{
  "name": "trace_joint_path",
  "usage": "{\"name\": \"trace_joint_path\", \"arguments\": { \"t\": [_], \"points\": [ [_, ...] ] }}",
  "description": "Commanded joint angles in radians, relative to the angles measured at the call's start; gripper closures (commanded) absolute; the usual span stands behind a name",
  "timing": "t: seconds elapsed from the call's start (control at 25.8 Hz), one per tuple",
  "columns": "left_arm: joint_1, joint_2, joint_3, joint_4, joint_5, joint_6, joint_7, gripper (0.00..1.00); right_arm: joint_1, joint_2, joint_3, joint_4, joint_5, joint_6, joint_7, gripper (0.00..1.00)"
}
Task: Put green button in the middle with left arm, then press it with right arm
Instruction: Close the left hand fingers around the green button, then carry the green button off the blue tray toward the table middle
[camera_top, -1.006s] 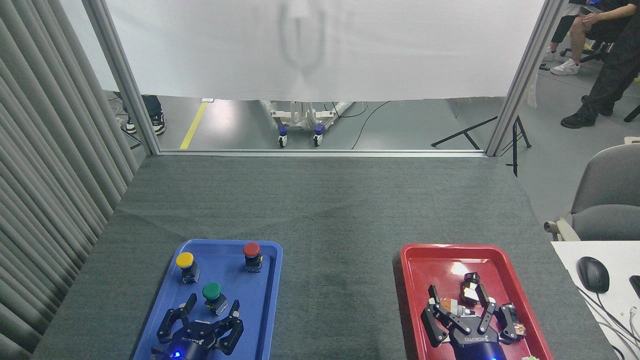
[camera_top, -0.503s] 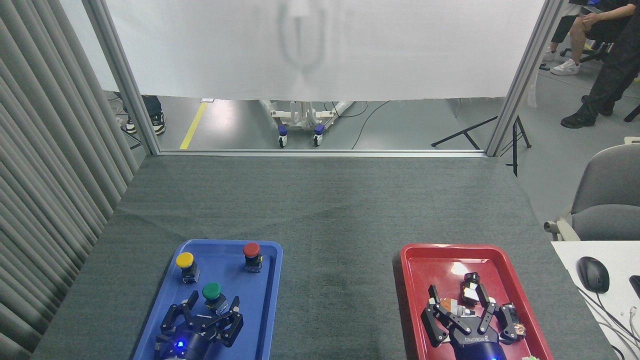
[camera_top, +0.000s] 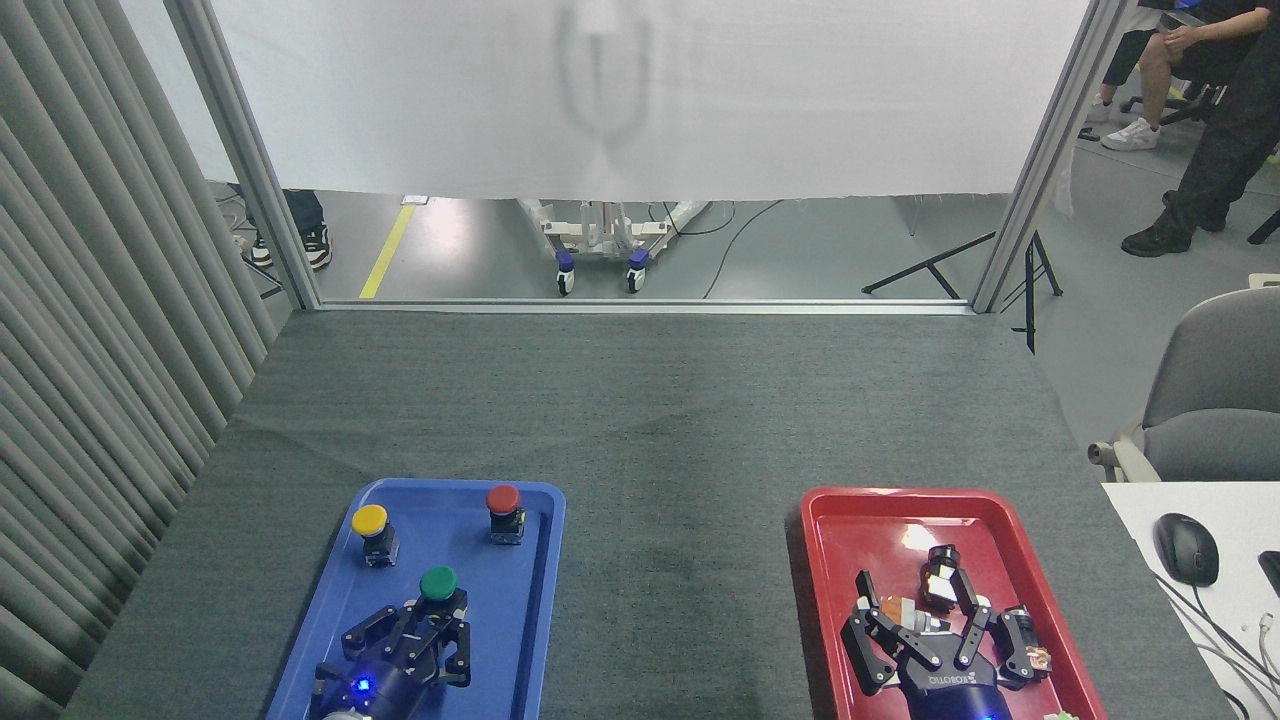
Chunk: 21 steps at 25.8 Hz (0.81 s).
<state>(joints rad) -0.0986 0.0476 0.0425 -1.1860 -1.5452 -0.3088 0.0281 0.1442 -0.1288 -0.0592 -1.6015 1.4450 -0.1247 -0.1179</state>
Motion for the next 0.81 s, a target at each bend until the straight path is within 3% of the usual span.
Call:
{"name": "trace_joint_path", "arguments": {
  "t": [0.0, 0.15, 0.31, 0.58, 0.77],
  "points": [
    [0.0, 0.012, 0.0, -0.017, -0.001, -0.053, -0.002, 1.0, 0.0, 0.0, -0.001, 0.0, 0.0, 0.0, 0.0, 0.0],
    [0.008, 0.009, -0.029, -0.19, 0.011, -0.122, 0.006, 1.0, 0.0, 0.0, -0.001, 0.0, 0.0, 0.0, 0.0, 0.0],
    [-0.047, -0.031, -0.216, -0.234, 0.01, -0.064, 0.007, 1.0, 0.0, 0.0, 0.001, 0.0, 0.0, -0.001, 0.0, 0.0],
    [-0.227, -0.176, -0.467, 0.109, -0.001, 0.119, 0.021, 1.0, -0.008, 0.0, 0.002, 0.002, -0.002, 0.0, -0.002, 0.0],
    [-0.265, -0.183, -0.561, 0.232, 0.007, 0.218, 0.047, 1.0, -0.008, 0.005, 0.002, 0.002, -0.002, -0.003, -0.002, 0.0]
  ]
}}
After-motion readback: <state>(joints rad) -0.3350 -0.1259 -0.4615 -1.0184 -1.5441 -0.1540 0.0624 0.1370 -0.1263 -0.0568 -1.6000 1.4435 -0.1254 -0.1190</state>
